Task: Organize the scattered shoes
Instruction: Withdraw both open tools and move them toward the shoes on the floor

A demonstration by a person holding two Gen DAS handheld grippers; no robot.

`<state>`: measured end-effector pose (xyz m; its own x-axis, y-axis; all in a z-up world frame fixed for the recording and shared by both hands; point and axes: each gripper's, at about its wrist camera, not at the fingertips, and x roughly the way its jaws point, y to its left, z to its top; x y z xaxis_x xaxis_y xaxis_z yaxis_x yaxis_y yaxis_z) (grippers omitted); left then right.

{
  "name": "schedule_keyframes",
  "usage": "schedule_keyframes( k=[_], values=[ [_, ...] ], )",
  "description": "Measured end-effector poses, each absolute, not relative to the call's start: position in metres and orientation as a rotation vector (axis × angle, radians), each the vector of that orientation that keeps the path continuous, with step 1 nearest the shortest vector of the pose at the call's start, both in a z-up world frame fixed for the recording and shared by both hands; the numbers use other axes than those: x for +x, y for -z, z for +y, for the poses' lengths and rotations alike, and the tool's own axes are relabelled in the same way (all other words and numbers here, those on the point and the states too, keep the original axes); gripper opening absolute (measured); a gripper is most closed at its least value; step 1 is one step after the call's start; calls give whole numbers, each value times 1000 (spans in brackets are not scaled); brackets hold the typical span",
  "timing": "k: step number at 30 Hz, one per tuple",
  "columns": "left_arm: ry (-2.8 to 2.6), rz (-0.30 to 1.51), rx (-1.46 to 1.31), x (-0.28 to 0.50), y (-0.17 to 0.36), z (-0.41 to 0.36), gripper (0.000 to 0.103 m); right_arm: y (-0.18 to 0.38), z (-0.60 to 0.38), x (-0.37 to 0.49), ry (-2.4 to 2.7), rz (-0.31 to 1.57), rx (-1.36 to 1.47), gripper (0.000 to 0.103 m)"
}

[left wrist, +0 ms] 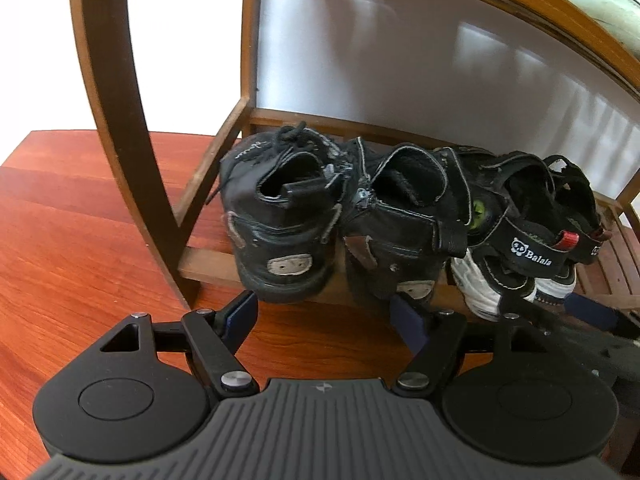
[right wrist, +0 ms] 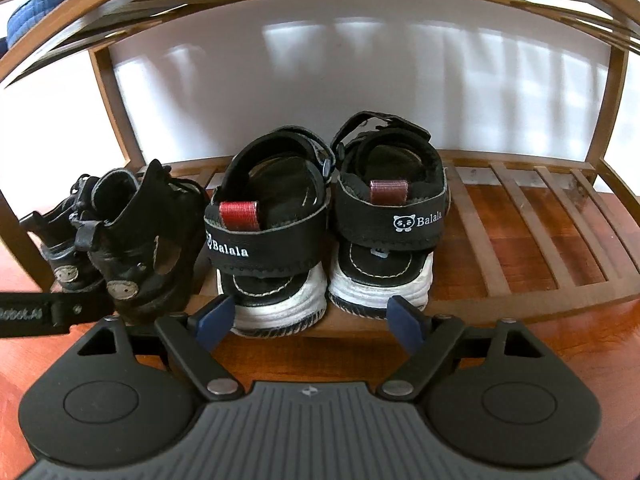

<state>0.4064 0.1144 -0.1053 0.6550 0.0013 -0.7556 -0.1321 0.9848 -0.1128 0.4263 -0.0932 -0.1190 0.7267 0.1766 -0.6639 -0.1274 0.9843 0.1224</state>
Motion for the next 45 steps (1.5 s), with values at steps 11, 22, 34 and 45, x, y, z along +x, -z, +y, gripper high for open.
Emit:
schedule_keyframes(
  k=[11,22,34,45],
  values=[
    [-97,842,-154,410,104,104,75,110,-111,400,-170,753,129,87],
    [-119,851,-184,405,100,114,74,96,-120,381,-178,771,158,87],
    [-60,852,-207,348,69,113,76,59,-134,335,-217,773,197,87],
    [-53,838,-210,276,42,107,76,32,-144,273,-261,766,171,87]
  ],
)
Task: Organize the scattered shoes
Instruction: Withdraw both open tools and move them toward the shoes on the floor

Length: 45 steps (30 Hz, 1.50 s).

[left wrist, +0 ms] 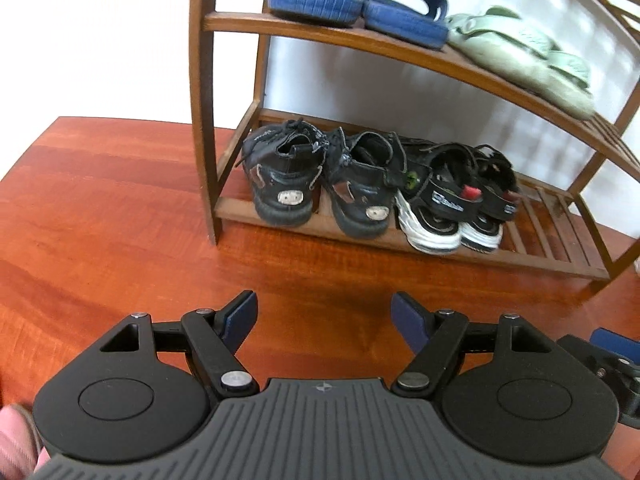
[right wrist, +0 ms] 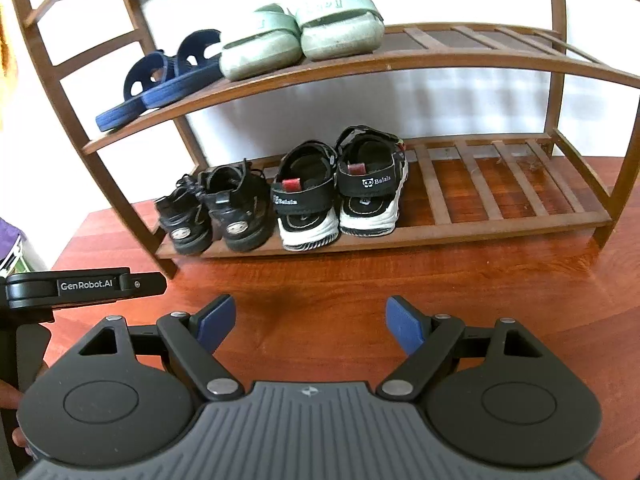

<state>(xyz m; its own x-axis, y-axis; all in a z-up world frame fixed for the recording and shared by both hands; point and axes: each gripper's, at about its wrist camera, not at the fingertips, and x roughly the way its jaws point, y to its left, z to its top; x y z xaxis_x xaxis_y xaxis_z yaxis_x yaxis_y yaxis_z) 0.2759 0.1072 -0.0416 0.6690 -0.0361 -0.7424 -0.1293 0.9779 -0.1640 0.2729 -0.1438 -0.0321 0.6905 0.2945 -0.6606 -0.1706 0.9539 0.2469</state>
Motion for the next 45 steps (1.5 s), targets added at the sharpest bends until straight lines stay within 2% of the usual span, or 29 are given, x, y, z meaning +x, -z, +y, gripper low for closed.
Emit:
schedule_keyframes(
  k=[21,34,45],
  values=[
    [-222,802,-240,125,20,108,80,21,-125,173,-490,779,61,87],
    [-240,780,-248,76,21,163,81,19,-77,137,-533,762,33,88],
    [-211,828,-211,44,21,251,81,24,-5,123,-481,797,69,88]
  ],
)
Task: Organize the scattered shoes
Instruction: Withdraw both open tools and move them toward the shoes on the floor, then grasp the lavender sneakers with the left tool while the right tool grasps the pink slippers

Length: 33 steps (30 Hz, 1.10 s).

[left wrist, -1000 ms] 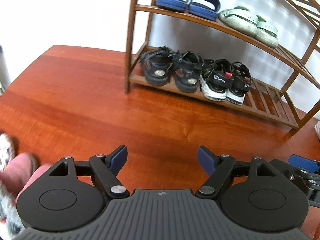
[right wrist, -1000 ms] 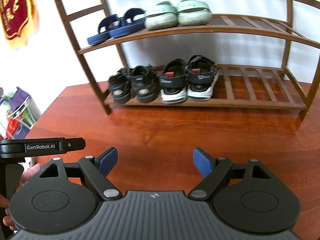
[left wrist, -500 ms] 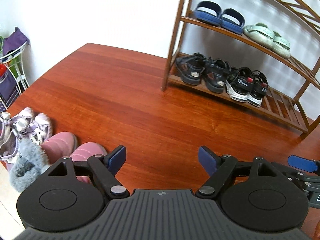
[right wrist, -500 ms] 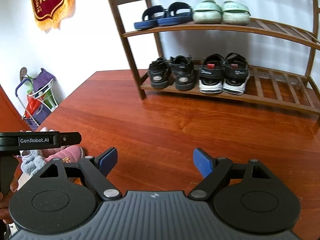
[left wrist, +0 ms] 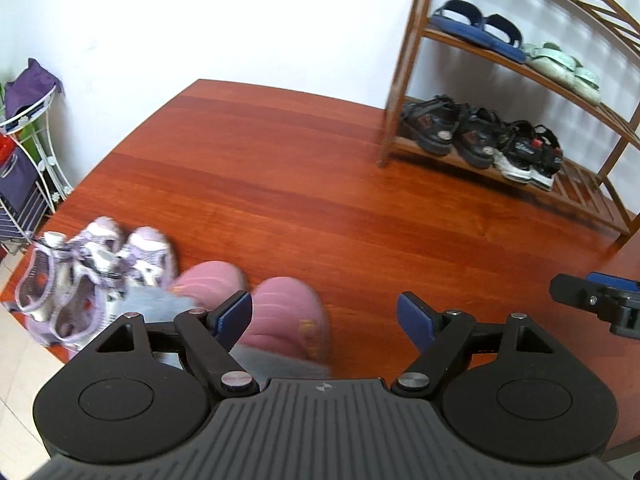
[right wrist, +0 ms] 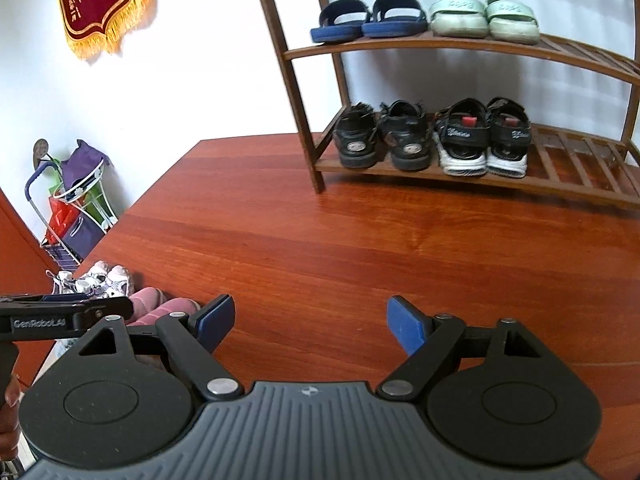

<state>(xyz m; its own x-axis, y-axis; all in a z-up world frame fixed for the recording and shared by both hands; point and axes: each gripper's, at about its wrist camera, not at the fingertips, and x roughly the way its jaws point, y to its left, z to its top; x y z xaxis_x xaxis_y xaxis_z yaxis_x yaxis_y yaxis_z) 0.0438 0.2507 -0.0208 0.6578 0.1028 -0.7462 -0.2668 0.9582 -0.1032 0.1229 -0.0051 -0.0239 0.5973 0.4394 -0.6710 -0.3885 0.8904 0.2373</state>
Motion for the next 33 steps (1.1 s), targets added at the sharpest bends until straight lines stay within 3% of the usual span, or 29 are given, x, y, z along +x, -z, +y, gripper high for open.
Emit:
schedule_keyframes(
  k=[13,33],
  values=[
    [-230,839,-214,13,28,355,81,30,76,107,-449,823,70,88],
    [-168,857,-67,1,62,461,81,39,120,82,-329,844,100,88]
  ],
)
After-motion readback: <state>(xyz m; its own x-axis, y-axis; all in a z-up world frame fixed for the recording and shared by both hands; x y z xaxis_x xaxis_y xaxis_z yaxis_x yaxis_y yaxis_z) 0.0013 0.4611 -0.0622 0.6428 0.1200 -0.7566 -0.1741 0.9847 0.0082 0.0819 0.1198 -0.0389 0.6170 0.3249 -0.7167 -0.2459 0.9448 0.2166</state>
